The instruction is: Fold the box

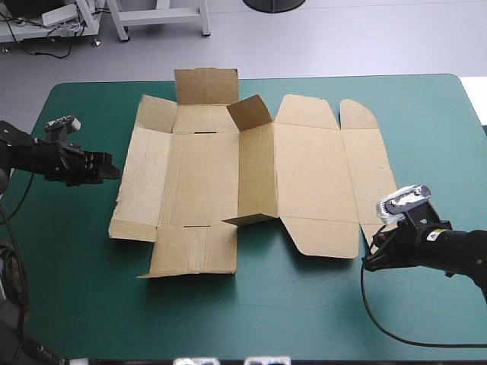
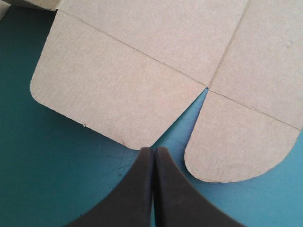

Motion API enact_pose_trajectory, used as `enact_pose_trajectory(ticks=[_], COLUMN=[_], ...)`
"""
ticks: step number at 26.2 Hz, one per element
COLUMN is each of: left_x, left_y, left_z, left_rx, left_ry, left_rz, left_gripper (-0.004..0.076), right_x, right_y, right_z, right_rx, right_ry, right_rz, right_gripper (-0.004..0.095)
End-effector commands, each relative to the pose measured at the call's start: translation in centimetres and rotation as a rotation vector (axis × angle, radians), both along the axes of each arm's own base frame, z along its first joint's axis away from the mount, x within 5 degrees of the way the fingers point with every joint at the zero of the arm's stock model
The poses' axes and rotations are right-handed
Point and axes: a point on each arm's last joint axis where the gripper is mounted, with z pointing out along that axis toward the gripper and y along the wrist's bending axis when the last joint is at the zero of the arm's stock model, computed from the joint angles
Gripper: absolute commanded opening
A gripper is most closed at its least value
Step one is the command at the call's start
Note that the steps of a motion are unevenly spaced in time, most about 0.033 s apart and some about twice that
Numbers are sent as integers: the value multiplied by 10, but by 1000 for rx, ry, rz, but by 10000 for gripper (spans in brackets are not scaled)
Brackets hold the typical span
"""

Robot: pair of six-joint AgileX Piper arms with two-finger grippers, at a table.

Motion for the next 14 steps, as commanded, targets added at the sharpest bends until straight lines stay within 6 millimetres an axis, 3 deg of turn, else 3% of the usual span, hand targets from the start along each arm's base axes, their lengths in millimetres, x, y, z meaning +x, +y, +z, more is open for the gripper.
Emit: enact_pose_trajectory(ticks=[1,9,14], left_x=[-1,17,22], left_y=[-3,2,2], left_z=[5,-35,-46], left_rx=[-55,-114,-152], left_ry=[21,127,150], left_rz=[-36,-28,-20], left_gripper=[362,362,362], right_x=[3,2,3], right_y=[2,2,2], right_z=[15,15,15], right_rx=[24,23,25], right_ry=[-85,-80,-84], right_rz=[-6,-3,-5], right_gripper=[-25,-25,-25])
